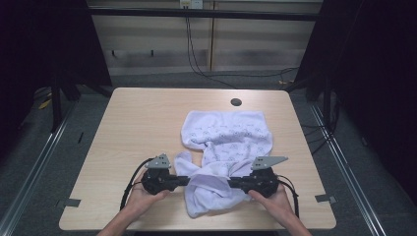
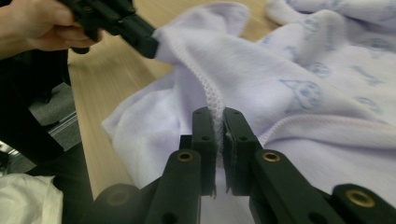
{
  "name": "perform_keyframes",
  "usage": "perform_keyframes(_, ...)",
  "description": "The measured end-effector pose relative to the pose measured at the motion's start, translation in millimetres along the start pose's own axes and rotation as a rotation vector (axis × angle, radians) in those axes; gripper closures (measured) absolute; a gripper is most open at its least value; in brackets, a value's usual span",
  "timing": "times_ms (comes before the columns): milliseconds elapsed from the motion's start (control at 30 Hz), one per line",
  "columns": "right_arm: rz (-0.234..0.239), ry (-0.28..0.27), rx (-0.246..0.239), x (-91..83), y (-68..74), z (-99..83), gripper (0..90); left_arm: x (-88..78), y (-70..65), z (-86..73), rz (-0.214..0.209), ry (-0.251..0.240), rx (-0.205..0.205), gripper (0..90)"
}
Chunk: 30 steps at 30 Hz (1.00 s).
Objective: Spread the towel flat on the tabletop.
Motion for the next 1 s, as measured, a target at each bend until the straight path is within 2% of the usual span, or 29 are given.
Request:
perform_keyframes(100, -0.004, 0.002, -0.016, -15.7, -3.4, -8.2, 86.4, 1.8, -12.4, -2.2, -0.046, 0.008, 0.011, 85.3)
perform_keyframes(200, -0.018, 0.013, -0.011, -28.3, -4.6, -21.4, 86.5, -6.2, -11.2, 0.1, -0.045, -0.022, -0.005, 71.8)
perform_keyframes(300, -0.033, 0.04, -0.001, -34.7, -6.0, -34.8, 86.5, -23.0, 3.8, 10.1, 0.012, -0.098, -0.055, 61.9)
perform_keyframes(367, -0.046, 0.059, 0.001, -38.4, -7.3, -40.7, 86.5, -33.5, 22.8, 17.2, 0.079, -0.139, -0.082, 58.7)
perform_keyframes(400, -0.063, 0.07, -0.005, -41.4, -9.0, -44.2, 86.4, -35.9, 31.6, 19.2, 0.096, -0.146, -0.098, 56.3)
perform_keyframes(467, -0.068, 0.06, 0.02, -47.4, -13.5, -48.7, 86.3, -35.7, 50.9, 21.4, 0.135, -0.143, -0.139, 51.4)
perform_keyframes(533, -0.081, 0.048, 0.033, -51.8, -18.1, -50.6, 86.2, -30.5, 60.6, 21.6, 0.131, -0.149, -0.149, 49.1)
perform_keyframes(567, -0.075, 0.041, 0.044, -52.8, -18.8, -50.3, 86.1, -23.8, 67.5, 21.0, 0.139, -0.126, -0.164, 48.4)
perform_keyframes(633, -0.081, 0.032, 0.039, -52.1, -20.4, -48.4, 85.8, -14.4, 72.5, 22.1, 0.128, -0.113, -0.173, 44.7)
perform_keyframes(733, -0.075, 0.037, 0.043, -47.8, -20.5, -46.4, 85.7, 0.6, 76.1, 26.6, 0.127, -0.077, -0.168, 44.7)
perform_keyframes(867, -0.07, 0.046, 0.037, -42.1, -21.7, -45.2, 85.6, 16.2, 76.3, 25.3, 0.124, -0.026, -0.151, 52.7)
perform_keyframes(900, -0.069, 0.047, 0.041, -41.4, -22.0, -45.0, 85.7, 19.1, 75.1, 23.2, 0.107, -0.006, -0.141, 58.5)
perform_keyframes(967, -0.07, 0.042, 0.038, -40.3, -23.0, -44.1, 85.7, 22.6, 74.4, 19.0, 0.103, 0.021, -0.134, 71.7)
perform_keyframes(1000, -0.067, 0.043, 0.039, -40.2, -23.3, -43.7, 85.7, 23.6, 73.8, 17.5, 0.116, 0.026, -0.128, 83.7)
Point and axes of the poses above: each handheld gripper's, and its own axes: x roughly forward along the jaws, z roughly out of its top, y roughly to its left, the point moved 5 cm from there along x, roughly forward along the jaws, and after that the axes turned 4 degrees about -z, right-handed, at the moved point
